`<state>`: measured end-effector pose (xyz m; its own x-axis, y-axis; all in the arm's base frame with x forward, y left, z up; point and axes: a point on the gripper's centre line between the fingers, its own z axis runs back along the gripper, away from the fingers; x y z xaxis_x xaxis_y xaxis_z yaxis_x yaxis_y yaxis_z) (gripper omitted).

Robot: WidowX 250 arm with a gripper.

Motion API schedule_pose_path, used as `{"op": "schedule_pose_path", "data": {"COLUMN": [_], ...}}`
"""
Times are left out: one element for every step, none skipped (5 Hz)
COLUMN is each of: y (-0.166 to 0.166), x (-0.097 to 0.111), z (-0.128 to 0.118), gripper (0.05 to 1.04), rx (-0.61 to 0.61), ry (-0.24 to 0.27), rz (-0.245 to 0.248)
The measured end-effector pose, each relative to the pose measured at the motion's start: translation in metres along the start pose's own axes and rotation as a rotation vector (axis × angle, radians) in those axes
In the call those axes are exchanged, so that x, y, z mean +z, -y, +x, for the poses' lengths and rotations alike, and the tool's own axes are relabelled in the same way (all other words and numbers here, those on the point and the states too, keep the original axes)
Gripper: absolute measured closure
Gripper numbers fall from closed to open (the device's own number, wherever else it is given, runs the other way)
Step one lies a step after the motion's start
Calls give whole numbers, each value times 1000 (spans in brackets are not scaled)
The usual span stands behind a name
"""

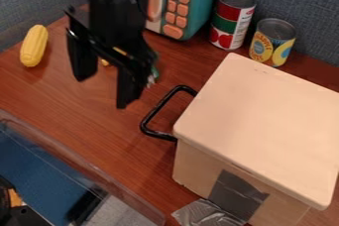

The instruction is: Open a drawer

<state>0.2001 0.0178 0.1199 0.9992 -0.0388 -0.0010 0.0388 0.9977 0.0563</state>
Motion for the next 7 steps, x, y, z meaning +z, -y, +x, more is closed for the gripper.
{"op": "schedule_pose_path", "data": {"y": [1,-3,-8,-11,-13,-6,7], "x": [-19,-34,-40,-42,-45,-48,-50], "z": [10,16,27,38,48,51,58], "gripper": [84,84,84,84,84,84,84], "rx": [8,40,42,43,49,38,5], "ry": [-26,-54,-51,-25,29,114,163], "rz": [-9,-18,-22,-9,-17,-19,-11]}}
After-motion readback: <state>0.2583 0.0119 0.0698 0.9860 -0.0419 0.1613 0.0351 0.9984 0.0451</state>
